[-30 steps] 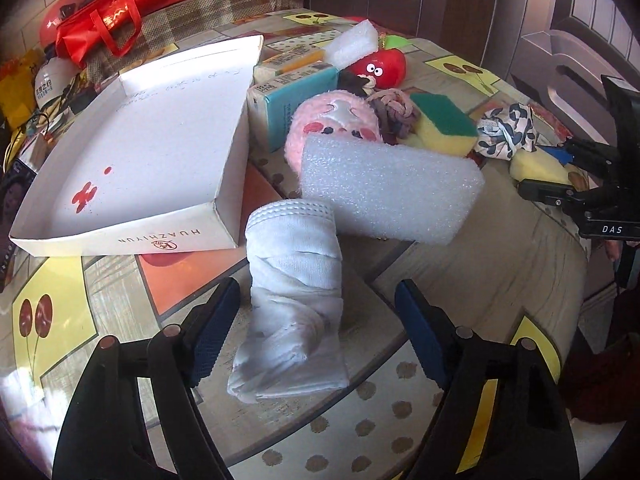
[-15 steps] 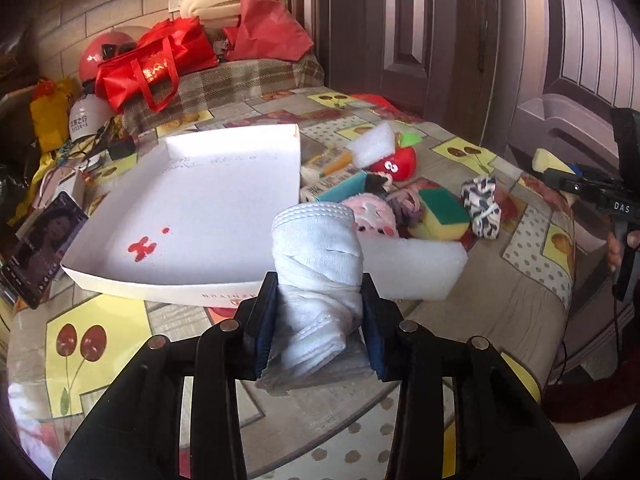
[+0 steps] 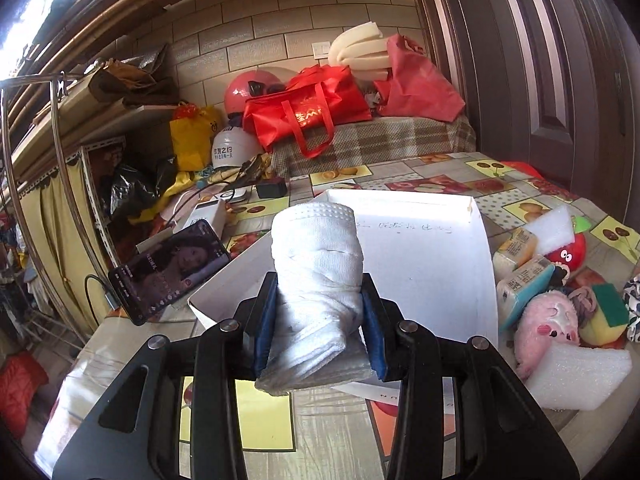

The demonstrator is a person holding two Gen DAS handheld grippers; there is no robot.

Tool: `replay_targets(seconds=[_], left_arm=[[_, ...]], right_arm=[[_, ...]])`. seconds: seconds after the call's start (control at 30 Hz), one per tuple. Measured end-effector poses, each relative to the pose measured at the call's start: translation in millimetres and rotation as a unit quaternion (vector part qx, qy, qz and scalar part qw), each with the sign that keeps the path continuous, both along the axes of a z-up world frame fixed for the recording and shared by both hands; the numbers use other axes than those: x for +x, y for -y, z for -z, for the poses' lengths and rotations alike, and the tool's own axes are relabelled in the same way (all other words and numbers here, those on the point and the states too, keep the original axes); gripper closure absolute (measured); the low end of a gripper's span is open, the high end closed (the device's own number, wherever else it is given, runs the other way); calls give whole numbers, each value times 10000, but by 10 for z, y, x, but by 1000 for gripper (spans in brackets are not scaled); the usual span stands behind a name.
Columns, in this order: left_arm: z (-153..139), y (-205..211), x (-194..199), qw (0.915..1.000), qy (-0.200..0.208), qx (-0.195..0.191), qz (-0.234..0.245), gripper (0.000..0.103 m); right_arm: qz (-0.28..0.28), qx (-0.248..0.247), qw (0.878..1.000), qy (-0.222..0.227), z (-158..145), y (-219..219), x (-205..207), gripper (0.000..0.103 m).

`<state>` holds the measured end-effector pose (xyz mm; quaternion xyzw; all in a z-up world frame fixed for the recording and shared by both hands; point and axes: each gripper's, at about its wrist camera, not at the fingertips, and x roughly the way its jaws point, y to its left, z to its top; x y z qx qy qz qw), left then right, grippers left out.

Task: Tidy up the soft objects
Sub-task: 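Carry the white cloth into the white box and release while the right tool drops the yellow foam there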

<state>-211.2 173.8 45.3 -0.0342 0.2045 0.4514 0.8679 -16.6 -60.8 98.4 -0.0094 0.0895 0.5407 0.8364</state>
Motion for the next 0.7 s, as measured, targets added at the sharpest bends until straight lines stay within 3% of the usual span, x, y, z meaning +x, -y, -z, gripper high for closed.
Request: replay_targets(seconds=[0.33, 0.7], left_arm=[[32, -169, -18, 9992, 162, -344, -126, 65], [21, -187, -15, 9992, 167, -329, -150, 65]], right_arm=[[-541, -73, 9985, -74, 58, -354, -343, 46], [-877, -303, 9957, 6, 59, -745, -638, 46]])
